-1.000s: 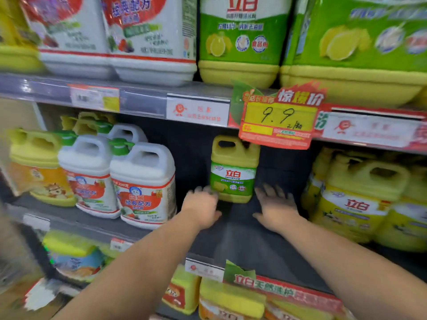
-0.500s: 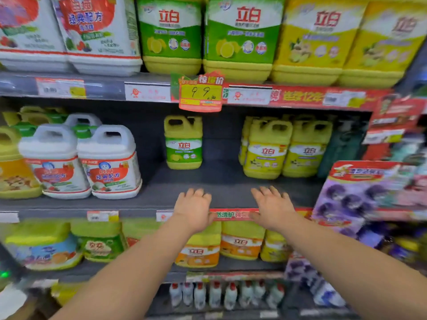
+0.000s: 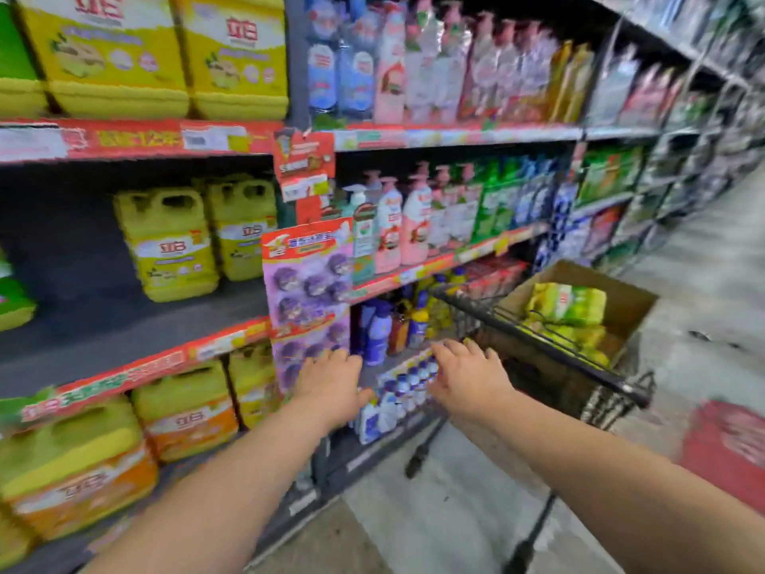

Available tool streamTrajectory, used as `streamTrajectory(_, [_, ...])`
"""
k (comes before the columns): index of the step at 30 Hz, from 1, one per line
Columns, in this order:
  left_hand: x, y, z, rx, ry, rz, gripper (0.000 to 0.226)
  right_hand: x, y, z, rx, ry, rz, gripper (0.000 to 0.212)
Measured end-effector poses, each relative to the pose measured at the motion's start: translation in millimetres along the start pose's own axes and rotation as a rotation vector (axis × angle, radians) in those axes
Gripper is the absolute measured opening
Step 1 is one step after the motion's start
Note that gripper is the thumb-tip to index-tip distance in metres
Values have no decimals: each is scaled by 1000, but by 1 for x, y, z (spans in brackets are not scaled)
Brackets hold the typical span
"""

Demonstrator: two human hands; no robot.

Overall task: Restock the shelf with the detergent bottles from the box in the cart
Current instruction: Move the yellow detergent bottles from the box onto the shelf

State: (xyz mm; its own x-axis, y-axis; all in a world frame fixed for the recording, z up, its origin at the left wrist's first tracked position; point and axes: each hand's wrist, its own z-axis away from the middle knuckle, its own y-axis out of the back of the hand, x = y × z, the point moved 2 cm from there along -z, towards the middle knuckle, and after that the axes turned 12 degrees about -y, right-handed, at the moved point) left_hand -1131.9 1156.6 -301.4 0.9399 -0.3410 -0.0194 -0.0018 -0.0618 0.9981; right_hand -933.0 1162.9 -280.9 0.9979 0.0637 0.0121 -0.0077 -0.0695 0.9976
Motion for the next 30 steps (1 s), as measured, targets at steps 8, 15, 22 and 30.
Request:
streamTrajectory(8, [255,5,-51,-6,-324,75,52,232,-5,104,-59,-302,33,68])
streamTrajectory(15, [388,6,-77,-27,-495,51,53,349,0,154,-35,-437,21,65])
streamTrajectory(22, [471,-4,-143,-78,-622,29,54,443,-18,155,-105,-582,-16,66])
streamTrajectory(30, [558,-23,-274,-97,-727,107,56,564,-16,91,-93,-724,19,70])
